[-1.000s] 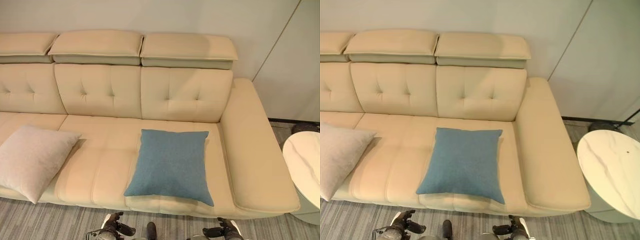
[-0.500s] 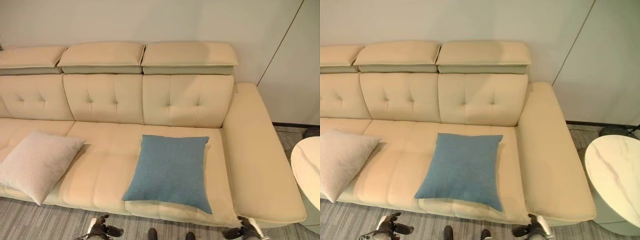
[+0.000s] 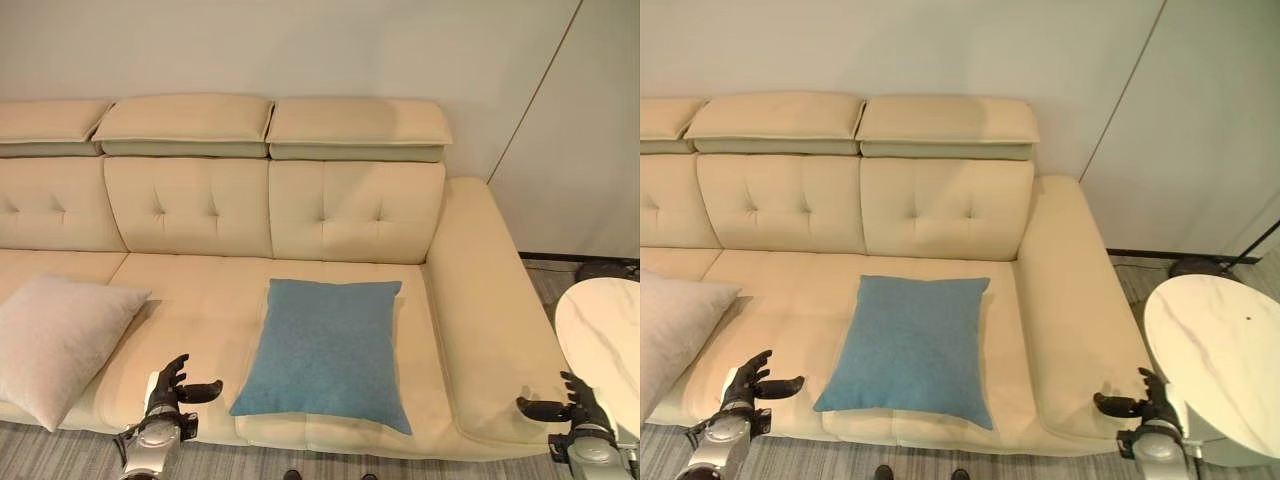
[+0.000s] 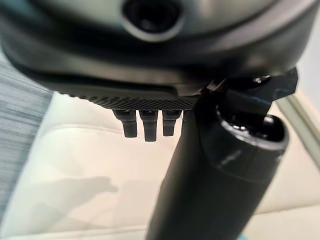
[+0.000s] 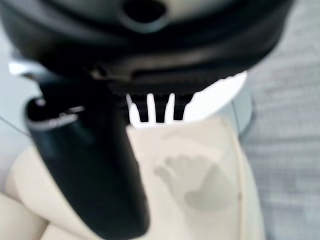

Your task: Pick up all the scattered cushions and arrange them neatly on the sofa.

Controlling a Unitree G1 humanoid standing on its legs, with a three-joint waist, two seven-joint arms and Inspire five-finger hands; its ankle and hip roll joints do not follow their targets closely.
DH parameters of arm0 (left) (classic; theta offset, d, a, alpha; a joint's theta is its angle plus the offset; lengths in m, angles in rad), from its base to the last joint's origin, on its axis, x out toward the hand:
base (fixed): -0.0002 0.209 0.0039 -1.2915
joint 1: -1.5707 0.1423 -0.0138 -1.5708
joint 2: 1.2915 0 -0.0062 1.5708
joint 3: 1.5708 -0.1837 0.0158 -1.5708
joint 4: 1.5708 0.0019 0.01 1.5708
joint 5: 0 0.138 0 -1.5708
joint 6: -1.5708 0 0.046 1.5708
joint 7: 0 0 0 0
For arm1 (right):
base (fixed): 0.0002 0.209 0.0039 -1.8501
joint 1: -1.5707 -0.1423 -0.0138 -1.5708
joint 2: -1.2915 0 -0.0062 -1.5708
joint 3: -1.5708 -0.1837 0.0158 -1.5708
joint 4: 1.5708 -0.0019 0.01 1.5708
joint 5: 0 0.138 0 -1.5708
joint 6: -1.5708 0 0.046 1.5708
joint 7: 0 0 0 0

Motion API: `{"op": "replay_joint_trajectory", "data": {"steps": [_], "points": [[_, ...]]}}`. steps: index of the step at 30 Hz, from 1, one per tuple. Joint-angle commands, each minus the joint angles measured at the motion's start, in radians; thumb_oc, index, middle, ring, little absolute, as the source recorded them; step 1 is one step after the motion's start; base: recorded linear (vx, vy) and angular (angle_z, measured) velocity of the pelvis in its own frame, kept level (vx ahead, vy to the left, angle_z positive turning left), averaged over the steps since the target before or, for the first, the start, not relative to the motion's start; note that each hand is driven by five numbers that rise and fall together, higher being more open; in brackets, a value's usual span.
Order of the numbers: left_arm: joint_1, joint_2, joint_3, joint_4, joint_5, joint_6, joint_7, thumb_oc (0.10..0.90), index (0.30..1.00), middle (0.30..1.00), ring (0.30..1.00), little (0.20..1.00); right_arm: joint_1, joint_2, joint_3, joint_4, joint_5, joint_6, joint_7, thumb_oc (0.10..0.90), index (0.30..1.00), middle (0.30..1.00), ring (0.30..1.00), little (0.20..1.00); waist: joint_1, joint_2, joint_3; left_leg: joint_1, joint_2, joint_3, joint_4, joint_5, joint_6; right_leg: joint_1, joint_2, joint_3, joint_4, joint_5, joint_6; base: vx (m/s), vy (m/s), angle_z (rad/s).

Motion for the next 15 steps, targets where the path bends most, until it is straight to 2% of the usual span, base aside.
{"op": "replay_joint_trajectory", "data": {"steps": [1, 8, 12, 15], "points": [[-0.102, 0.035, 0.047, -0.06, -0.043, -0.081, 0.061, 0.8, 0.9, 0.9, 0.9, 0.9, -0.104, 0.004, 0.008, -0.077, 0.09, -0.095, -0.057, 0.8, 0.9, 0.9, 0.9, 0.9, 0.004, -0.054, 0.009, 0.027, -0.053, -0.003, 0.001, -0.142, 0.012, 0.067, -0.054, 0.01, -0.018, -0.075, 0.069, 0.04, 0.011, -0.06], [-0.2, -0.002, -0.022, -0.124, -0.084, -0.096, 0.086, 0.8, 0.9, 0.9, 0.9, 0.9, -0.222, 0.124, 0.069, -0.066, 0.263, -0.13, -0.053, 0.8, 0.9, 0.9, 0.9, 0.9, 0.011, -0.052, 0.047, -0.029, -0.053, -0.002, 0.009, -0.134, 0.012, 0.009, -0.051, 0.02, -0.015, -0.067, 0.067, -0.02, 0.009, -0.01], [-0.249, -0.028, -0.042, -0.132, -0.126, -0.113, 0.104, 0.8, 0.9, 0.9, 0.9, 0.9, -0.273, 0.18, 0.081, -0.07, 0.366, -0.156, -0.053, 0.8, 0.9, 0.9, 0.9, 0.9, 0.012, -0.053, 0.076, -0.101, -0.052, -0.003, 0.034, -0.126, 0.011, -0.063, -0.053, 0.025, 0.004, -0.059, 0.065, -0.12, 0.01, -0.1], [-0.327, -0.065, -0.082, -0.129, -0.183, -0.138, 0.118, 0.8, 0.9, 0.9, 0.9, 0.9, -0.351, 0.259, 0.11, -0.069, 0.489, -0.196, -0.05, 0.8, 0.9, 0.9, 0.9, 0.9, 0.012, -0.056, 0.121, -0.214, -0.054, -0.007, 0.078, -0.112, 0.011, -0.167, -0.057, 0.033, 0.034, -0.04, 0.056, -0.17, 0.019, -0.03]]}}
